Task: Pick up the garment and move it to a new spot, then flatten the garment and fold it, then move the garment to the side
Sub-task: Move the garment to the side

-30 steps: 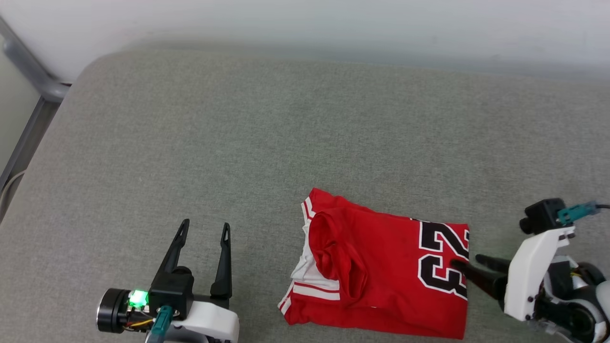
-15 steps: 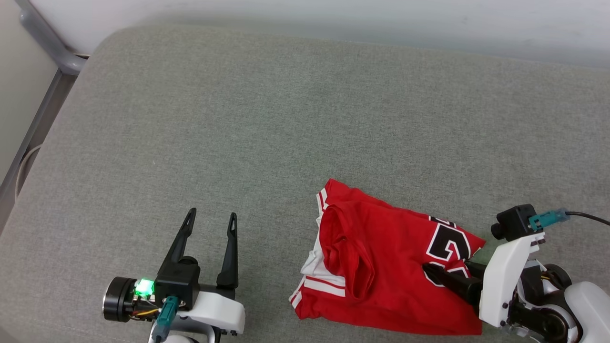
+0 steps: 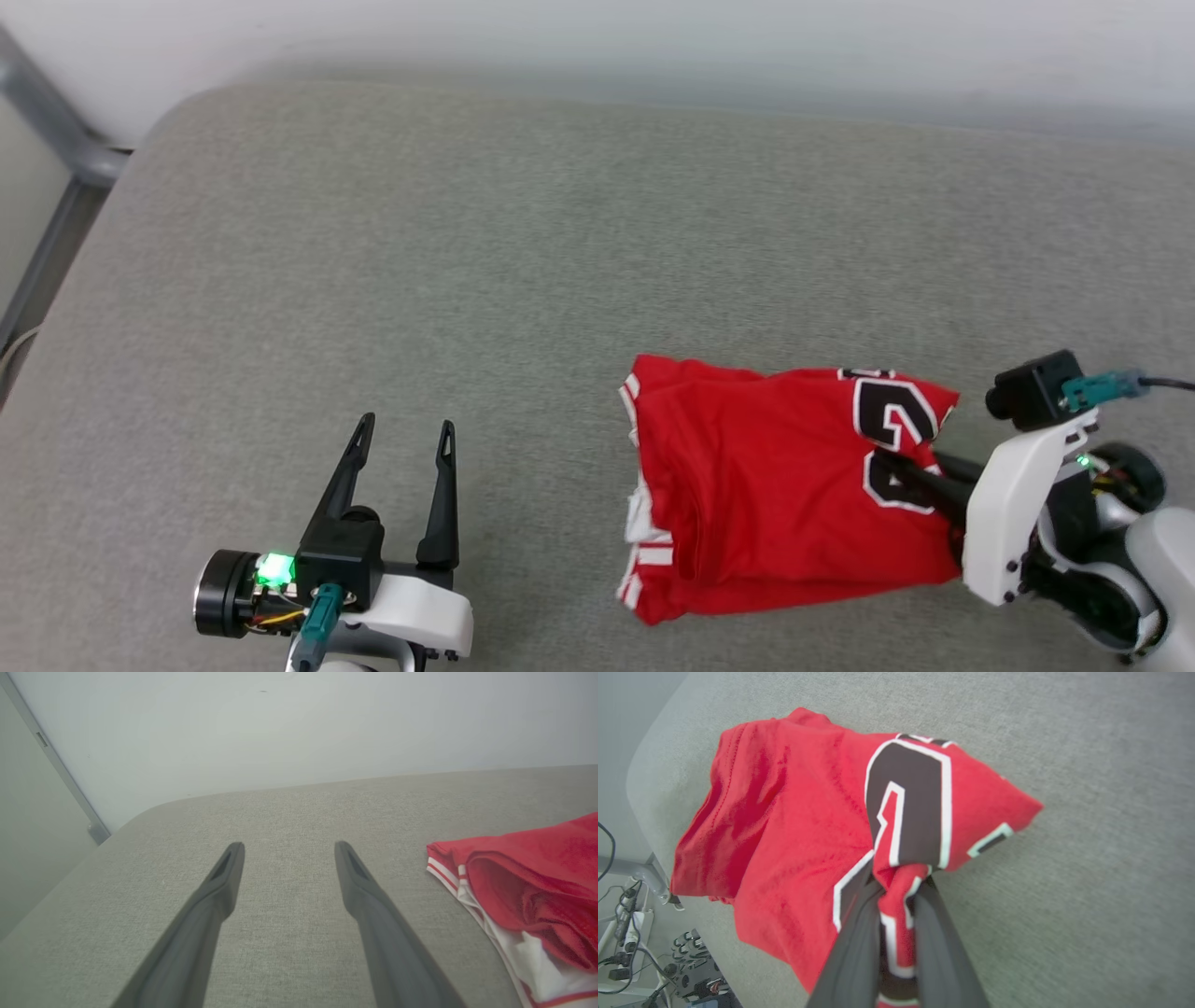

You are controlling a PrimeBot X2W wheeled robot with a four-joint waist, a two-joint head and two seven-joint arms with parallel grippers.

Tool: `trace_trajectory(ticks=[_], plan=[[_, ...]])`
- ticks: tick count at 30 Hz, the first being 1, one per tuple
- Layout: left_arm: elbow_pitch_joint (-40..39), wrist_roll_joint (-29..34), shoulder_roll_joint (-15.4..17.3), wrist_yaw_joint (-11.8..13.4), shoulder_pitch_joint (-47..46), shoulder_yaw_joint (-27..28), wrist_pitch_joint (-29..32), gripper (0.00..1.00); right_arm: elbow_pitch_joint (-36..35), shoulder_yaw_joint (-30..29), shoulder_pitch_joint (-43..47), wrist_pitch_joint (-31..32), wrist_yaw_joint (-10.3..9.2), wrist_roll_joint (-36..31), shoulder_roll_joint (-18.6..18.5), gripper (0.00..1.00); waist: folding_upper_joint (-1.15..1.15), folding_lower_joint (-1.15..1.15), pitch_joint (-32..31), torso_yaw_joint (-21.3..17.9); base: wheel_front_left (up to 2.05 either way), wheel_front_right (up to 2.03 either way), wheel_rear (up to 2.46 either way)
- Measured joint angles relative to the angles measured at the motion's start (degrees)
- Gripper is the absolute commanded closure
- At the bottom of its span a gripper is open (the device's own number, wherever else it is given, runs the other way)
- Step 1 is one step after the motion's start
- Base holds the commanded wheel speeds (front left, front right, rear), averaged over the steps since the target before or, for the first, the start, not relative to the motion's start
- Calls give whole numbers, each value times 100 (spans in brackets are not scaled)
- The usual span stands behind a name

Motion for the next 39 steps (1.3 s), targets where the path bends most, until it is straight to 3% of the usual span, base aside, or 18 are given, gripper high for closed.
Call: trace_trajectory(ticks=[5,12,21,27,39], plan=[[-43,-1,13,7,48,42,0,0,-158,202,-315,-54,0,-381,-449,100,0,0,-58,-339,0,0,0],[-123,18,66,2,49,49,0,0,-197,201,-704,115,-1,-426,-933,100,0,0,-21,-918,0,0,0],[-328,102,318,21,-228,159,-1,0,151,-104,-1204,401,0,-452,-1552,100,0,0,509,-1413,0,0,0],[-389,144,420,-11,-510,92,-1,0,669,-480,-1479,508,0,-789,-1918,100,0,0,993,-1521,0,0,0],[-541,153,503,-27,-884,-69,-1,0,1981,-1497,-2040,590,1,-1491,-2117,100,0,0,1685,-1345,0,0,0]])
